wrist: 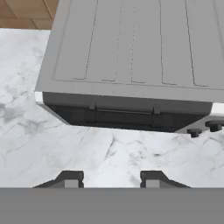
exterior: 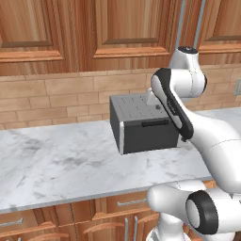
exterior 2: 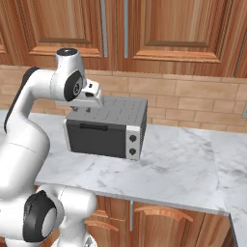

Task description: Navigate to the dishwasher.

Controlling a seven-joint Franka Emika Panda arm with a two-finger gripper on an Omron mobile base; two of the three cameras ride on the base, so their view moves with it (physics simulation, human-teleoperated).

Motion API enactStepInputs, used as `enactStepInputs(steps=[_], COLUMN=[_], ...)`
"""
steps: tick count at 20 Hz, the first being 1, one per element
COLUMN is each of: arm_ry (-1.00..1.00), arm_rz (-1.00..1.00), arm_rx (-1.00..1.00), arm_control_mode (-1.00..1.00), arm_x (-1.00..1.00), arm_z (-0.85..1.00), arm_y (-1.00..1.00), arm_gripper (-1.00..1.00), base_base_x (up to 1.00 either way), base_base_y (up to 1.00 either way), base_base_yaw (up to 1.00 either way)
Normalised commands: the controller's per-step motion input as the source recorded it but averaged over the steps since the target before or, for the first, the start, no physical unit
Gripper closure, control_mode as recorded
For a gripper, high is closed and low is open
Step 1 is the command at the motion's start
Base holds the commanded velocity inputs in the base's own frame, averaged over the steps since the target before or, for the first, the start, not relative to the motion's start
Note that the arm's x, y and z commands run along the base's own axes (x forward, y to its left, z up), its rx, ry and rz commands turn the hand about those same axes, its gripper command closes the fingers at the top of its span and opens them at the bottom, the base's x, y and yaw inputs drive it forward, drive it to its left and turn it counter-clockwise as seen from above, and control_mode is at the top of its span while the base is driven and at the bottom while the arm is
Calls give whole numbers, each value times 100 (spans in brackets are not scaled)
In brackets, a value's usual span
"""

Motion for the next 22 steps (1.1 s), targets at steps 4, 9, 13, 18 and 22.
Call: enactStepInputs(steps=[4, 9, 13, 18, 22], arm_ry=[-7, -15, -16, -35, -41], arm_rz=[-1, -1, 0, 0, 0], arm_rx=[0, -1, -5, -7, -2], arm_control_mode=[-100, -100, -100, -100, -100], arm_x=[-33, -97, -100, -98, -100], arm_z=[0, 0, 0, 0, 0], arm_y=[0, 0, 0, 1, 7], arm_gripper=[-100, -100, -100, -100, -100], base_base_x=[0, 0, 0, 0, 0], base_base_y=[0, 0, 0, 0, 0], base_base_yaw=[0, 0, 0, 0, 0])
